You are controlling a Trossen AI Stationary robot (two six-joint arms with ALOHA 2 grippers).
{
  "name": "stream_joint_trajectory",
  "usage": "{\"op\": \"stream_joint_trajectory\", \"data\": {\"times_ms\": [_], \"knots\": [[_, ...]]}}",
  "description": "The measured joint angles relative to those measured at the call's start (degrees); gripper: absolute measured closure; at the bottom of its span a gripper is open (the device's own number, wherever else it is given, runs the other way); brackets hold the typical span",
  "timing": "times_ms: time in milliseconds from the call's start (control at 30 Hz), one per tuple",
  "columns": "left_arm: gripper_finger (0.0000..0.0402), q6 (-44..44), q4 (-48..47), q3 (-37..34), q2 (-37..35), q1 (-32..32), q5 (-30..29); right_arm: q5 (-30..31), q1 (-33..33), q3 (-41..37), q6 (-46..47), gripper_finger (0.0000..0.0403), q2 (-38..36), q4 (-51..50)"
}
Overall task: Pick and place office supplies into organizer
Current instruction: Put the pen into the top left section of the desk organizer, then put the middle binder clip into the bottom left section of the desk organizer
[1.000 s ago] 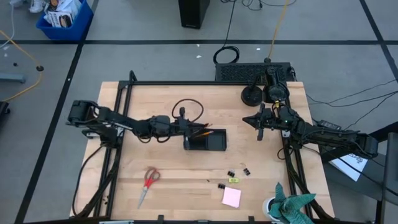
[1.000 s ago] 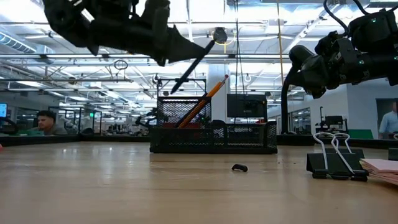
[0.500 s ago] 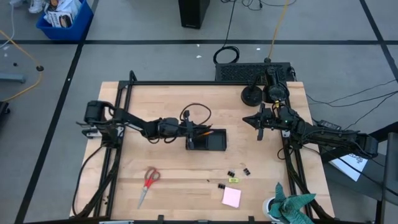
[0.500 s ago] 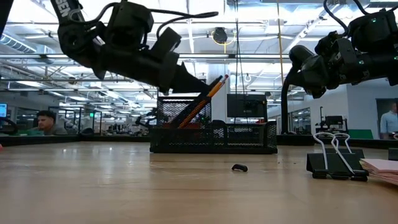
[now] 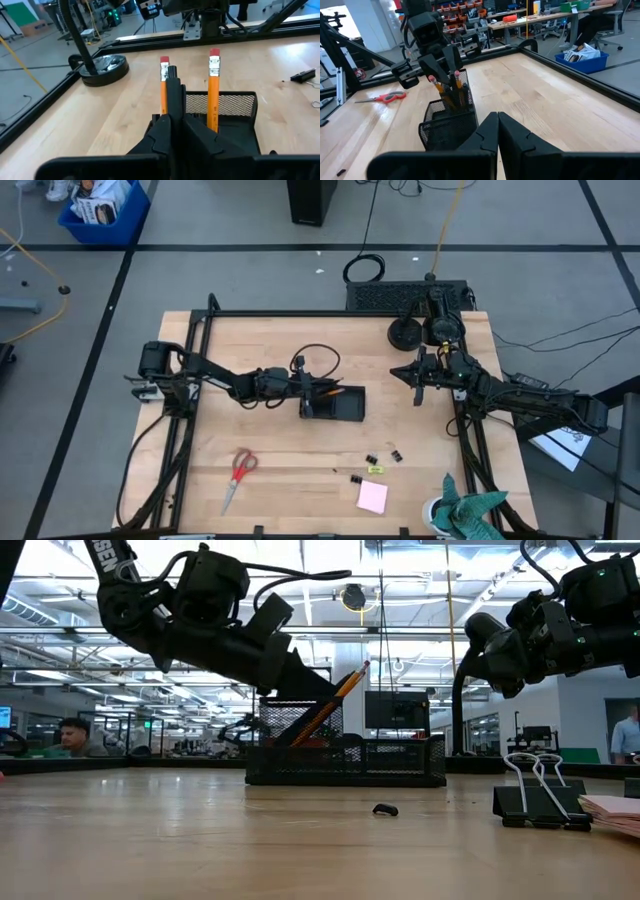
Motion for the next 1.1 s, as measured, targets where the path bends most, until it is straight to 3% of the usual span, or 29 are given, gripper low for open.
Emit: {"op": "stream_joint_trajectory", "data": {"times_ms": [267, 467, 600, 700, 833, 900, 967, 1100], "knots": [[0.0291, 0.8, -0.1, 0.0, -0.1, -0.4, 2.5, 0.0, 0.0, 0.0, 0.0, 0.0403, 0.0, 0.0], [0.0279, 1.4, -1.7, 1.0, -4.1, -1.0, -0.4, 0.0, 0.0, 0.0, 0.0, 0.0403, 0.0, 0.0], [0.0282, 4.7, -14.1, 4.8, -10.9, -3.8, -5.5, 0.0, 0.0, 0.0, 0.0, 0.0403, 0.0, 0.0], [0.0282, 4.1, -29.9, 9.9, -16.5, -7.9, -7.7, -0.2, 0.0, 0.0, 0.0, 0.0403, 0.0, -0.1], [0.03, -1.8, -48.2, 15.4, -19.4, -16.5, -8.1, -0.2, 0.0, 0.0, 0.0, 0.0403, 0.1, -0.6], [0.0319, -5.1, -51.4, 15.8, -19.3, -21.2, -8.0, -0.3, 0.0, 0.0, 0.0, 0.0403, 0.1, -0.7], [0.0343, -7.1, -50.1, 14.5, -19.3, -25.9, -8.1, -0.3, 0.0, 0.0, 0.0, 0.0403, 0.1, -0.7], [0.0393, -8.7, -39.0, 8.4, -17.9, -32.9, -9.7, -0.3, 0.0, 0.0, 0.0, 0.0403, 0.1, -1.3]]}}
